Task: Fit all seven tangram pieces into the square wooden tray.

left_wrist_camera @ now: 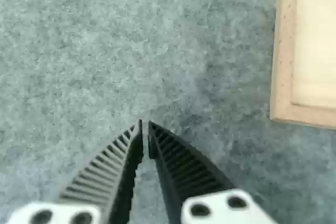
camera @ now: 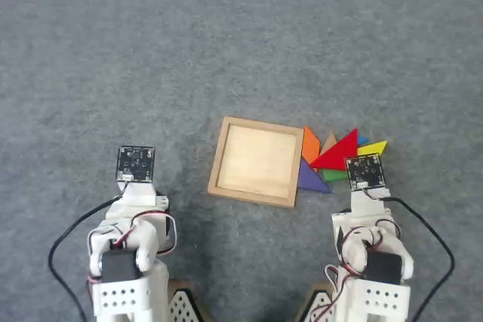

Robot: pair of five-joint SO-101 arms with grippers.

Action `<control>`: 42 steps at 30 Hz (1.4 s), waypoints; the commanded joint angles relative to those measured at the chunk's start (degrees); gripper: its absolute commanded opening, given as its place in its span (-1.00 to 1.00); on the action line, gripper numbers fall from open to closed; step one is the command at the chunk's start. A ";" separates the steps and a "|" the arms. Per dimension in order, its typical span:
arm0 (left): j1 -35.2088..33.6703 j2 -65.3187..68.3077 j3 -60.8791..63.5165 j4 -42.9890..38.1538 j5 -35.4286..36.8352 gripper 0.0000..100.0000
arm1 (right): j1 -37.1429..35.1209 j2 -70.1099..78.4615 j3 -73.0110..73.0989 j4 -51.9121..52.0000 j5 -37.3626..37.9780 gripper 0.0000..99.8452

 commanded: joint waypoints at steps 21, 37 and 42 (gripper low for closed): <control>-0.09 -1.05 -0.75 0.18 0.97 -0.96 | 0.66 -1.27 0.79 -1.63 2.73 -0.94; -0.09 -1.05 -0.75 0.18 0.97 -0.96 | 5.23 25.10 -32.09 -6.46 15.30 -0.94; -0.09 -1.05 -0.75 0.18 0.97 -0.96 | -1.98 54.02 -45.10 -11.03 5.80 -0.94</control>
